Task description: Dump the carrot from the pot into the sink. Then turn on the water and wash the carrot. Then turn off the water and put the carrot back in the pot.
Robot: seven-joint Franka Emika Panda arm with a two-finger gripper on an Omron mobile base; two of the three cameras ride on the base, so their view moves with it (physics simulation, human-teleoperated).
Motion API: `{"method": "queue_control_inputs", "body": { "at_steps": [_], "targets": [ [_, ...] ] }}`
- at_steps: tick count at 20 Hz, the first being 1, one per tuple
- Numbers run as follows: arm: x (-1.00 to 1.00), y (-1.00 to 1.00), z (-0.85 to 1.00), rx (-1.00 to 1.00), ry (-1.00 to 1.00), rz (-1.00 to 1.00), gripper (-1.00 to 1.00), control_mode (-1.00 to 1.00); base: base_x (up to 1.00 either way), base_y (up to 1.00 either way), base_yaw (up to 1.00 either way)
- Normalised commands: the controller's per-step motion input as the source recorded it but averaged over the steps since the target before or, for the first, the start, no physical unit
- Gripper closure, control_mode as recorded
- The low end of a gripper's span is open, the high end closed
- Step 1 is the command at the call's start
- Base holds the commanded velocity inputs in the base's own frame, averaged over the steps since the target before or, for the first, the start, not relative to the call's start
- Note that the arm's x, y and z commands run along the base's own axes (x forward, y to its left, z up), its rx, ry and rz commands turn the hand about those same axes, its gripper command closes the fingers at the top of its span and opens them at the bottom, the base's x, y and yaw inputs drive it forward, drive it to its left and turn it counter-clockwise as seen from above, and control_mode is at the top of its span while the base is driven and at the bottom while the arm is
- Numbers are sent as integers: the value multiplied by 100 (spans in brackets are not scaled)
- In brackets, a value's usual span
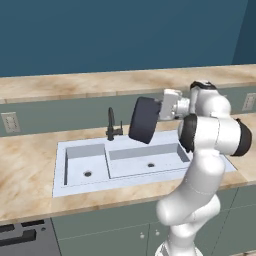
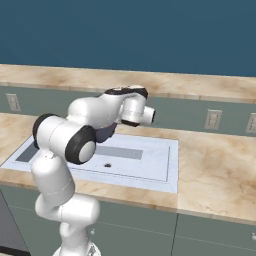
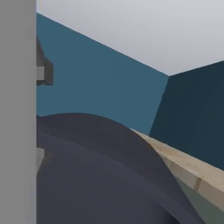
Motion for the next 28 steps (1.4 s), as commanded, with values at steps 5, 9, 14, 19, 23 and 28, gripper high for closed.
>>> {"method": "queue_control_inputs", "body": {
  "at_steps": [5, 9, 14, 19, 23, 28],
  "targets": [
    [0, -47, 0, 19, 3, 0, 100, -100, 0, 0, 0],
    [0, -55, 0, 16, 5, 0, 100, -100, 0, 0, 0],
    [0, -53, 0, 15, 8, 0, 100, -100, 0, 0, 0],
    [-2, -44, -3, 13, 11, 0, 100, -100, 0, 0, 0],
    [-21, -24, -14, 11, 13, 0, 100, -100, 0, 0, 0],
    [-31, -1, -12, 11, 10, 0, 100, -100, 0, 0, 0]
  ]
}}
